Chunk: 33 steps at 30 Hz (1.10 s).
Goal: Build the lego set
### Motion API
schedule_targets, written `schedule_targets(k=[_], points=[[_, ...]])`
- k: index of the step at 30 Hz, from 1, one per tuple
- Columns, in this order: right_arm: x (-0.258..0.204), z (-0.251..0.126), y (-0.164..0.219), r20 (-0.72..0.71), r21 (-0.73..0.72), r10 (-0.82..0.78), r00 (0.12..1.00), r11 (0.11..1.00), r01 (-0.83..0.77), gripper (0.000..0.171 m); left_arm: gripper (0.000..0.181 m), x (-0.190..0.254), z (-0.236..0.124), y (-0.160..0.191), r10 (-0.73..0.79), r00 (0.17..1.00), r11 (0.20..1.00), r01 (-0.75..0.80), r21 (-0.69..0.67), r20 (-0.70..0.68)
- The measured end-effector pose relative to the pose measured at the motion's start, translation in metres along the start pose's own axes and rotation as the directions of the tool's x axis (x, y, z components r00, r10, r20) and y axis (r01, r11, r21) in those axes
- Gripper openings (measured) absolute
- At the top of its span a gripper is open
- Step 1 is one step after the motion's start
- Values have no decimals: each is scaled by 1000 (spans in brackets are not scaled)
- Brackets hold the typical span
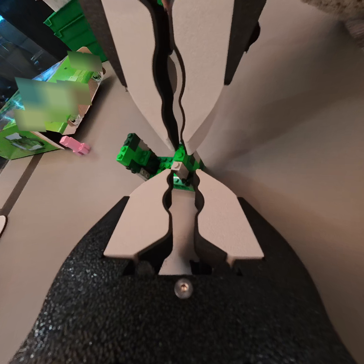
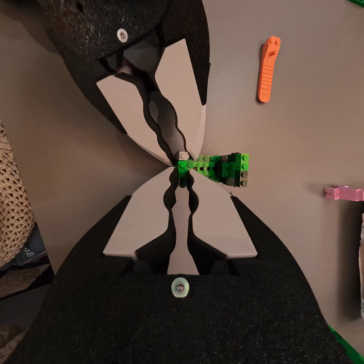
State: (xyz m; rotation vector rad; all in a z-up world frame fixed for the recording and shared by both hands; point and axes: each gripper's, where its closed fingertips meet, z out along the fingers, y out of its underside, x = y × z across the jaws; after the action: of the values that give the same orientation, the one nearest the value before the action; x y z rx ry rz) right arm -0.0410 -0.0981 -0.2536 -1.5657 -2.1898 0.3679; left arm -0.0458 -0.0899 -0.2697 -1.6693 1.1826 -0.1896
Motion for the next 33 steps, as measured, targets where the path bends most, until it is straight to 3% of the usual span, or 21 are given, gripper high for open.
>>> schedule_targets(k=[11, 15, 25, 29, 33], points=[[1, 2, 1, 20, -23, 51, 998, 998, -51, 8, 14, 1, 0, 0, -41, 999, 999, 41, -4, -30], [-4, 3, -3, 27, 17, 40, 999, 999, -41, 16, 12, 0, 2, 0, -53, 998, 999, 53, -10, -22], [5, -4, 2, -84, 37, -7, 996, 999, 10, 15, 16, -3, 1, 2, -70, 998, 997, 70, -24, 1], [13, -19, 2, -196, 172, 27, 980, 985, 7, 15, 25, -10, -8, 11, -58, 997, 997, 60, -42, 49], [32, -32, 5, -313, 462, 220, 924, 885, -54, 15, 27, -34, -30, 13, -115, 980, 993, 117, 2, 163]])
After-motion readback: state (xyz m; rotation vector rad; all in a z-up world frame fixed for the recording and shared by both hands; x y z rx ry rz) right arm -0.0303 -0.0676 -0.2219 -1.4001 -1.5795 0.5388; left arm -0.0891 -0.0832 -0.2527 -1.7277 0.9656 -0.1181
